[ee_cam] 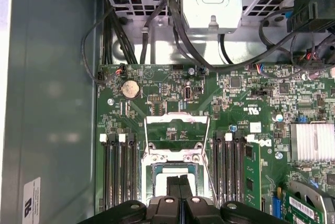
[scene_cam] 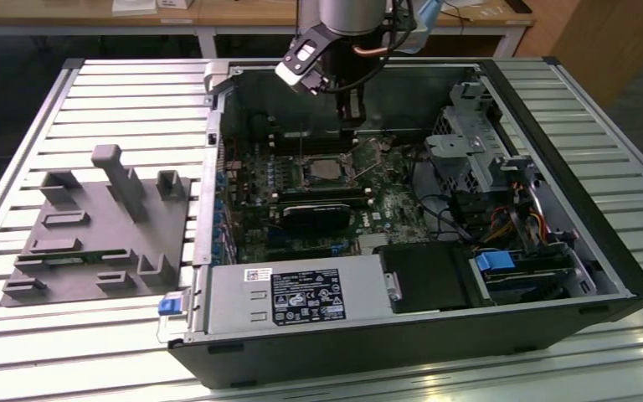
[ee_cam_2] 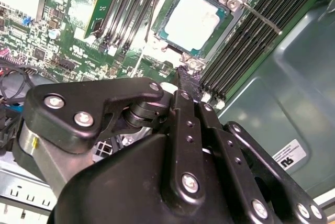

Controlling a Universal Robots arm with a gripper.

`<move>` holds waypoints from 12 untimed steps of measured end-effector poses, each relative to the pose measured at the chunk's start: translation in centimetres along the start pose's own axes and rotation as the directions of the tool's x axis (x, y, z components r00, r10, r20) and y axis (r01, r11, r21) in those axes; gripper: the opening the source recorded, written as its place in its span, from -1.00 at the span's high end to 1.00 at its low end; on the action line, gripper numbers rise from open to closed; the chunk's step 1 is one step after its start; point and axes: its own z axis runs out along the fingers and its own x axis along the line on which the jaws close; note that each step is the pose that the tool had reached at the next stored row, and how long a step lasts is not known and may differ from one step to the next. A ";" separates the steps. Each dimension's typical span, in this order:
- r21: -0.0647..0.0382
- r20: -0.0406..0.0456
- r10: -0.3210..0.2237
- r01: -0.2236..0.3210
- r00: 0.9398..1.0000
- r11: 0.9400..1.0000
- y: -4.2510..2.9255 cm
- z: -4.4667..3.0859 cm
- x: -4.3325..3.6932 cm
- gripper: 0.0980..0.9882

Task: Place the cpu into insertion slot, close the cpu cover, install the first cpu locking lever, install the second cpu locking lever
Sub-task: 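Close the cpu cover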

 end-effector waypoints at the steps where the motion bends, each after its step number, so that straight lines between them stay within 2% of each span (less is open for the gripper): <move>1: 0.000 0.000 0.000 0.000 1.000 1.000 0.08 0.01 0.00 0.99; 12: 0.000 0.000 0.000 0.000 1.000 1.000 1.55 0.12 0.04 0.99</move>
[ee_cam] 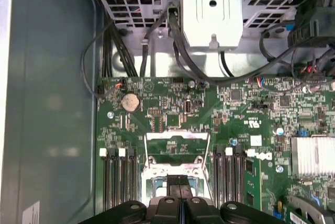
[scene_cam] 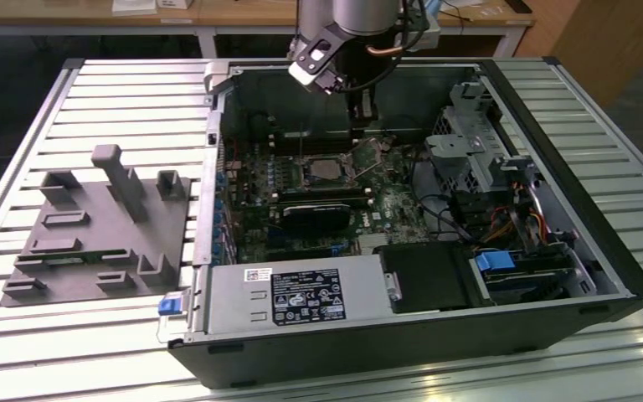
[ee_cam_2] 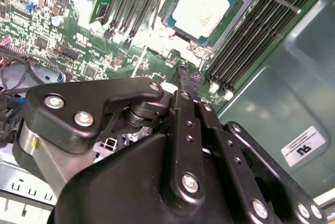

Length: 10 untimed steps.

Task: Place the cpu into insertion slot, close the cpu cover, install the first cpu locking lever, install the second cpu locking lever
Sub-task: 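Close the cpu cover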

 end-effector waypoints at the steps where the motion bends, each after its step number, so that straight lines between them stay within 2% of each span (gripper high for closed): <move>1: 0.000 0.000 0.000 0.000 1.000 1.000 0.13 0.01 0.00 0.99; 10: 0.000 0.000 0.000 0.000 1.000 1.000 1.05 0.08 0.03 0.99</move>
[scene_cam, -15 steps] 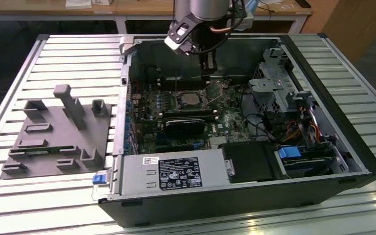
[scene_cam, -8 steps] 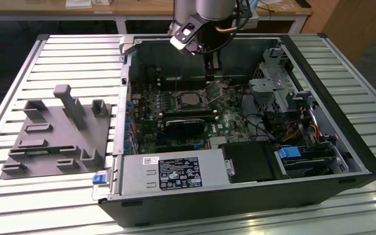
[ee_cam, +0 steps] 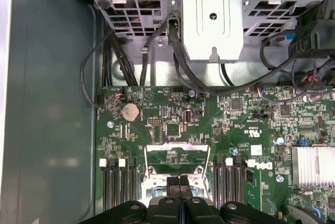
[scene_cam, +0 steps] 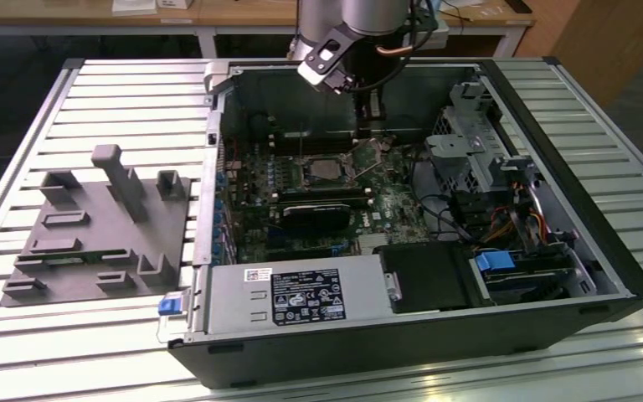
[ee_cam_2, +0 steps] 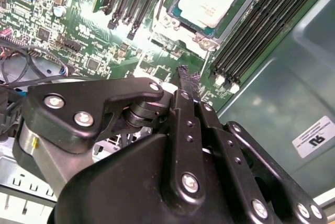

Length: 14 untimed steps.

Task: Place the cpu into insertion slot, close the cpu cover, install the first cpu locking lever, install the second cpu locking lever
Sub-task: 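Close the cpu cover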

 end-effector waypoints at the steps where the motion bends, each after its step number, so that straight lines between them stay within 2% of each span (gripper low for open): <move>1: 0.000 0.000 0.000 0.000 1.000 1.000 0.10 0.01 0.00 0.99; 14: 0.000 0.000 0.000 0.000 1.000 1.000 1.78 0.14 0.05 0.99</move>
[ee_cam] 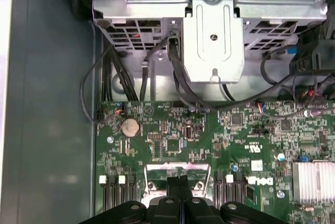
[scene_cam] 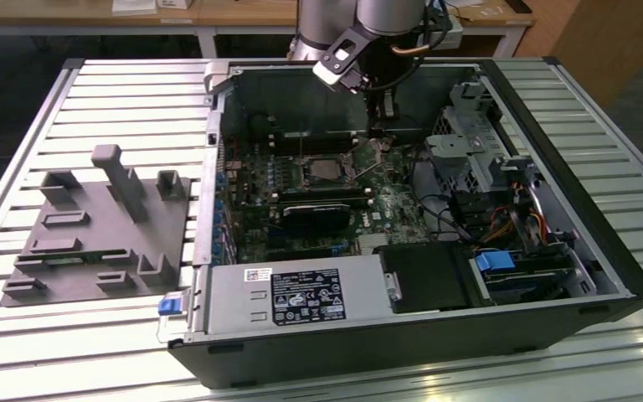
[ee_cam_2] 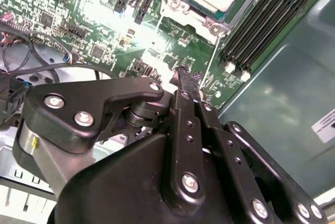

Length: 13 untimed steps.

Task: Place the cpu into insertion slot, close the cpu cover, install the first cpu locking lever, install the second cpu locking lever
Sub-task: 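Close the cpu cover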

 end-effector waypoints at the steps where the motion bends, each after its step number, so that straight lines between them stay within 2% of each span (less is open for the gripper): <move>1: 0.000 0.000 0.000 0.000 1.000 1.000 0.13 0.02 0.00 0.99; 13: 0.002 0.001 0.000 0.000 1.000 1.000 0.99 0.70 0.02 0.99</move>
